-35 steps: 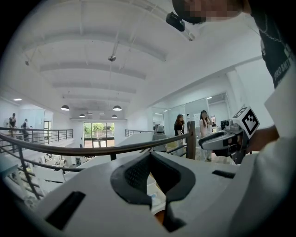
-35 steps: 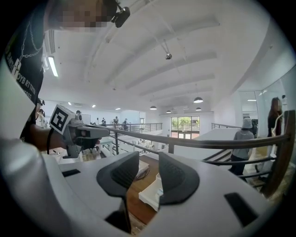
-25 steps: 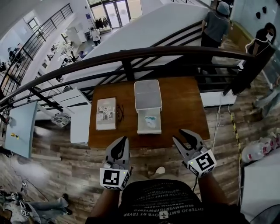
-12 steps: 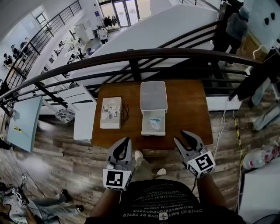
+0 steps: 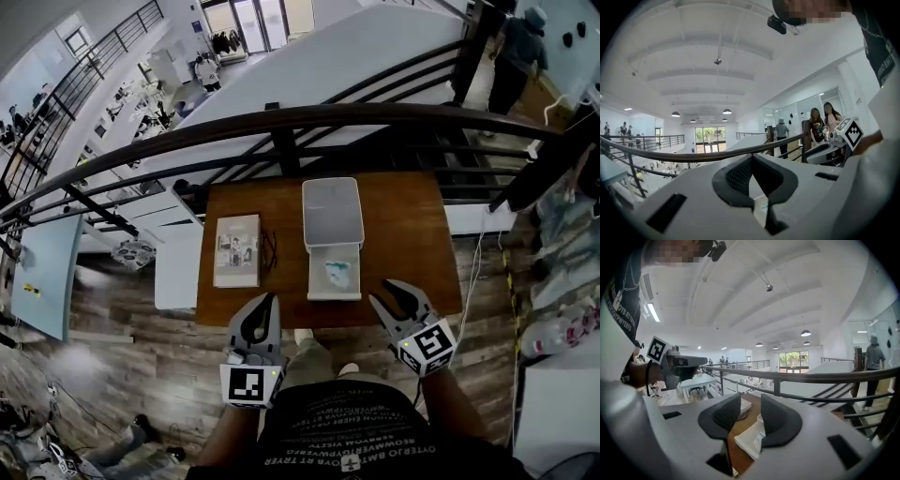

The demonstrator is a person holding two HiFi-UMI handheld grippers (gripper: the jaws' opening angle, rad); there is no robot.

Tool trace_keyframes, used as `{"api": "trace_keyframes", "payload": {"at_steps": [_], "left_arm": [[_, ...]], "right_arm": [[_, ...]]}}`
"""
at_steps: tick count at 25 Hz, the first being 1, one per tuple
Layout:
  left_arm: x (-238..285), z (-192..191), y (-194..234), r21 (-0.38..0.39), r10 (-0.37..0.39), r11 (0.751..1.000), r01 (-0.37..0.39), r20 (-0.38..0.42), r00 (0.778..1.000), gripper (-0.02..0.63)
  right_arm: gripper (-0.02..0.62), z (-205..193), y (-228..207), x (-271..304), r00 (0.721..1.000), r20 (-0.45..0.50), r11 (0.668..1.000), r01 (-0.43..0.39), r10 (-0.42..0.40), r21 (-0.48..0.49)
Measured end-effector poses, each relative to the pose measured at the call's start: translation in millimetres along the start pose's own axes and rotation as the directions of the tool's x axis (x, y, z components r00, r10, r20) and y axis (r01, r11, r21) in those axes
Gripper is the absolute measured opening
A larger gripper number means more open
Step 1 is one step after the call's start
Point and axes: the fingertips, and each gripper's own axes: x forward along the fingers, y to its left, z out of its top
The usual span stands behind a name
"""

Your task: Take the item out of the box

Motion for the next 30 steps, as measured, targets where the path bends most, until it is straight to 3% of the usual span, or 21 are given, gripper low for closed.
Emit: {"api": "trace_keyframes", "payload": {"at_steps": [9, 19, 30], "left_arm": [[43.2, -0.7, 56.1, -0.014, -0.013, 1.0, 0.013, 0.015, 1.0, 0.006], [85.9, -8.6, 90.4, -0.01, -0.034, 0.999, 0.033, -0.007, 0.999, 0.006], [114.5, -30.4, 121.9, -0.019, -0.045, 0.999, 0.044, -0.065, 0.997, 0.006]], "right_arm": [[0.13, -28.8, -12.5, 78.6, 0.995, -0.102, 1.0, -0.013, 0.015, 0.023], [0.132, -70.9, -34.0, 147.6, 0.979, -0.203, 0.997, -0.021, 0.037, 0.076], [0.138, -157.9, -55.2, 197.7, 0.93, -0.365, 0.989, 0.004, 0.05, 0.146]]}}
